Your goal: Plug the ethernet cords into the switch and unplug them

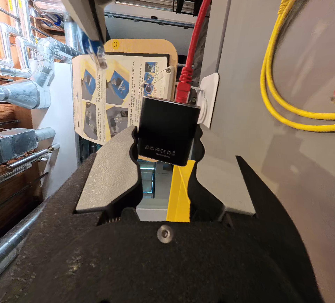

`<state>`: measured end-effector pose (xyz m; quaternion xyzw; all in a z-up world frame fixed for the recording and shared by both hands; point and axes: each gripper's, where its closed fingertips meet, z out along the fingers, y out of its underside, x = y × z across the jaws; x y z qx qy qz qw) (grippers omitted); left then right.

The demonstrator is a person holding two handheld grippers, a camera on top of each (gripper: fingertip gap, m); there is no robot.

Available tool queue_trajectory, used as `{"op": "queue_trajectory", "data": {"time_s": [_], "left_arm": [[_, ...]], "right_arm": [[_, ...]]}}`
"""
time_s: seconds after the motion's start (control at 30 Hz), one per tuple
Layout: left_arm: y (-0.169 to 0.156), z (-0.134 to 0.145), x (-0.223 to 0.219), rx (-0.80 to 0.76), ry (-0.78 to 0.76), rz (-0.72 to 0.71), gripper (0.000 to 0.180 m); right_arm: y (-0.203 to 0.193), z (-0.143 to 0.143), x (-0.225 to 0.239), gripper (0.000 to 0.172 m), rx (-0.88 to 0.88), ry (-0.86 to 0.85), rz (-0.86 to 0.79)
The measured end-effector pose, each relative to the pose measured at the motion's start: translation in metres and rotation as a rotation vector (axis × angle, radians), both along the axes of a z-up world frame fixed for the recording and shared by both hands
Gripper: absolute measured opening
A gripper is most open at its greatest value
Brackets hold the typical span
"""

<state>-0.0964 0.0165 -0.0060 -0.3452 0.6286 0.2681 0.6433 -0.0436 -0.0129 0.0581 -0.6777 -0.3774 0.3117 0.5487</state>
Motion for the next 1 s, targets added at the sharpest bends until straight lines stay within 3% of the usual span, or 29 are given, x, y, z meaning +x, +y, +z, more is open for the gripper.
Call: {"op": "queue_trajectory", "data": {"time_s": [0.1,0.2,0.5,0.53,0.6,0.63,0.77,0.87,0.93,1.0], "left_arm": [[-0.007,-0.016,0.001,-0.038,0.024,0.012,0.059],[-0.019,-0.04,0.006,-0.067,0.065,0.006,0.059],[-0.029,-0.11,0.003,-0.18,0.222,0.063,0.052],[-0.032,-0.119,0.002,-0.216,0.257,0.055,0.027],[-0.037,-0.129,0.0,-0.223,0.309,0.051,0.007],[-0.039,-0.131,0.0,-0.214,0.328,0.042,0.006],[-0.048,-0.138,-0.004,-0.397,0.276,0.054,0.01],[-0.047,-0.126,-0.012,-0.535,0.216,0.107,0.03],[-0.044,-0.124,-0.022,-0.623,0.243,0.158,0.056],[-0.041,-0.12,-0.031,-0.665,0.276,0.18,0.061]], "right_arm": [[-0.019,-0.003,0.0,0.013,-0.026,-0.024,0.09],[-0.043,0.011,0.003,0.013,0.03,-0.017,0.155],[-0.05,0.021,0.021,0.013,0.066,-0.037,0.088],[-0.049,0.02,0.021,0.013,0.063,-0.04,0.085],[-0.047,0.019,0.022,0.014,0.06,-0.044,0.076],[-0.047,0.018,0.023,0.013,0.06,-0.048,0.076],[-0.046,0.017,0.026,0.014,0.061,-0.057,0.066],[-0.046,0.02,0.03,0.014,0.071,-0.038,0.059],[-0.046,0.02,0.034,0.014,0.072,-0.033,0.051],[-0.046,0.021,0.037,0.014,0.075,-0.029,0.045]]}}
